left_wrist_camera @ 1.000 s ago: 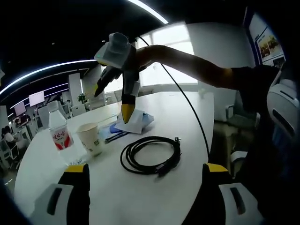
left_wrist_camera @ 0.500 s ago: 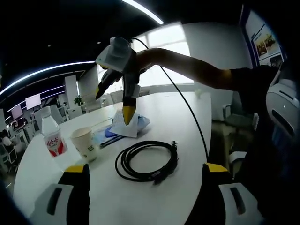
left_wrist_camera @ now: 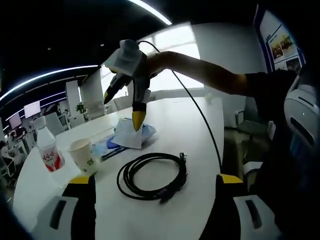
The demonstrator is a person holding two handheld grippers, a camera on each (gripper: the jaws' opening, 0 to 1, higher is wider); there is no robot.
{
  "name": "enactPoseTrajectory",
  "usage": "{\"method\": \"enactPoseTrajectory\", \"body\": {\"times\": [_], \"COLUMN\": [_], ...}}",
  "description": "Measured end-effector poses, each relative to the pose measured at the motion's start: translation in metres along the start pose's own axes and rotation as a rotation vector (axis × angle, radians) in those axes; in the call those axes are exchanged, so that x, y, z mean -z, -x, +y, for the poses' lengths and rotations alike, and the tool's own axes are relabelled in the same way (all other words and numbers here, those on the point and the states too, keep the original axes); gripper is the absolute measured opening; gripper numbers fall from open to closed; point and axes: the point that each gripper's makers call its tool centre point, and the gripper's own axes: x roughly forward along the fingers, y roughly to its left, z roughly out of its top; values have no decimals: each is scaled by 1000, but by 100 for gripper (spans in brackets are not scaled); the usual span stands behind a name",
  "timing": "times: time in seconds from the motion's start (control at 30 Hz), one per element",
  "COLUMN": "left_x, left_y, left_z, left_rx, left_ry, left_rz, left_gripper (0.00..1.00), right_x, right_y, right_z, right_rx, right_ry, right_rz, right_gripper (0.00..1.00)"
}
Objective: Arrange the tabletop items into an orderly group along one side of the table until the central work area is clear of visible clutter.
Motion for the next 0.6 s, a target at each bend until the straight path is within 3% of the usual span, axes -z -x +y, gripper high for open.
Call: {"method": "enactPoseTrajectory", "body": {"times": [0.6], "left_x": [-7], "left_y": [-24], "left_z": [-5], "left_rx": [30], "left_ry": [-7], "left_rz": [2], "left_gripper": [97], "right_x": [38], "right_y": [9], "right_z": [-10], "right_rx": [8], "right_ry": [-56], "right_rz": [4], "right_gripper": [100]}}
